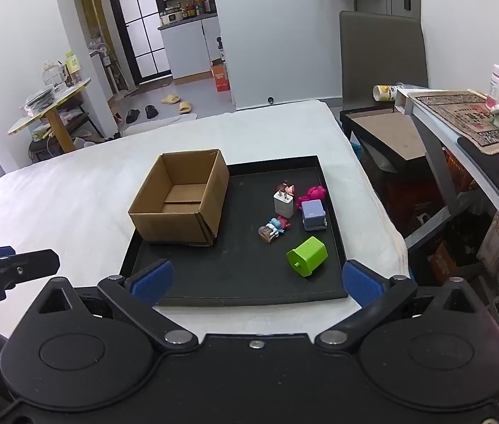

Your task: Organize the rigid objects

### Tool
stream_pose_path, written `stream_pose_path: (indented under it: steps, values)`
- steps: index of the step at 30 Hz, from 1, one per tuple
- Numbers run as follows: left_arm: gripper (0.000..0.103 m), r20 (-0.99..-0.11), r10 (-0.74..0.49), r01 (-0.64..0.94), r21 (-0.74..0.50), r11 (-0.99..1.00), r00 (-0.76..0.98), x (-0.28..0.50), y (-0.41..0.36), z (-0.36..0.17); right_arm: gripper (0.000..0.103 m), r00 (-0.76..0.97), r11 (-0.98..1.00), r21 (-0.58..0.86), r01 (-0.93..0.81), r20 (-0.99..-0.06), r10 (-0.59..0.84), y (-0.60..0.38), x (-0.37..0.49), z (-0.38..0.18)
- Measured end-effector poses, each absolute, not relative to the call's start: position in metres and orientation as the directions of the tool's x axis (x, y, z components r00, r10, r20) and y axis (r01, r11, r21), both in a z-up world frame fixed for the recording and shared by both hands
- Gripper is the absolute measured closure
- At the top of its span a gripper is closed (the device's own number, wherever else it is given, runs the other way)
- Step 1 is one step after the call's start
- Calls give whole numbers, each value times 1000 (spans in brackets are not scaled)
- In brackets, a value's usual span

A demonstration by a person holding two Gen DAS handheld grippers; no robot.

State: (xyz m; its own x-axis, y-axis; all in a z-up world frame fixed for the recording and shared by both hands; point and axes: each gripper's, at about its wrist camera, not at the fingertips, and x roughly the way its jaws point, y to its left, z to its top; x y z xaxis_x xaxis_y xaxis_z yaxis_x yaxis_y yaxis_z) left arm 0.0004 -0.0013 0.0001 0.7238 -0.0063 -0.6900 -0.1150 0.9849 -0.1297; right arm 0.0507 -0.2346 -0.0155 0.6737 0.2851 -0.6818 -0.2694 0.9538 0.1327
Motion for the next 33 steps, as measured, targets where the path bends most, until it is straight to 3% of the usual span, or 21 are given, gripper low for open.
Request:
stream_pose_path:
  steps: [33]
  values:
    - [0,-685,-17,-117,-148,982,728,1,2,4,0,673,955,136,-263,-684,283,-231,56,-17]
